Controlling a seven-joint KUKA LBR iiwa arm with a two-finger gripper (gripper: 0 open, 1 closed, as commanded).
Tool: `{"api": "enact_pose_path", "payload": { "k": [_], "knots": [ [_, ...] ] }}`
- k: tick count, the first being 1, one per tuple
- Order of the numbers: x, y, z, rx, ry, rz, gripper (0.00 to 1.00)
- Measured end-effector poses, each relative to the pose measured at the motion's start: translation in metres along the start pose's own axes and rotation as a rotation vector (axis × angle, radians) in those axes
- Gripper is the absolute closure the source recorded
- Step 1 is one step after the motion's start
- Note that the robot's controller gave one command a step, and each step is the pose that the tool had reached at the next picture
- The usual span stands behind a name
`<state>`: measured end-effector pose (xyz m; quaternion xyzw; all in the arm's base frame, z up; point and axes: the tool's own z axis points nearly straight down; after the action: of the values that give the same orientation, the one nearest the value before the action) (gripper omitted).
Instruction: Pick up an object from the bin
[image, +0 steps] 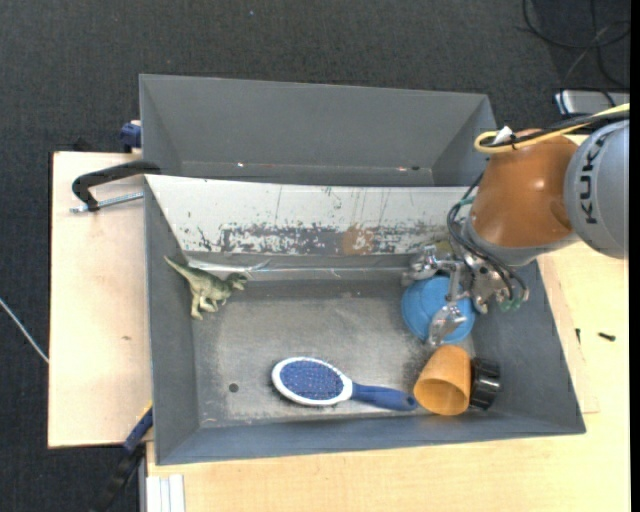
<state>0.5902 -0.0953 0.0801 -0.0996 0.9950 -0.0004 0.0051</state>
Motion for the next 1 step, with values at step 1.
{"api": "enact_pose_path", "payload": {
  "k": [1],
  "knots": [
    [0.0001, 0.0047, 0.0006, -0.005, 0.003, -0.004, 1.0]
  ]
}}
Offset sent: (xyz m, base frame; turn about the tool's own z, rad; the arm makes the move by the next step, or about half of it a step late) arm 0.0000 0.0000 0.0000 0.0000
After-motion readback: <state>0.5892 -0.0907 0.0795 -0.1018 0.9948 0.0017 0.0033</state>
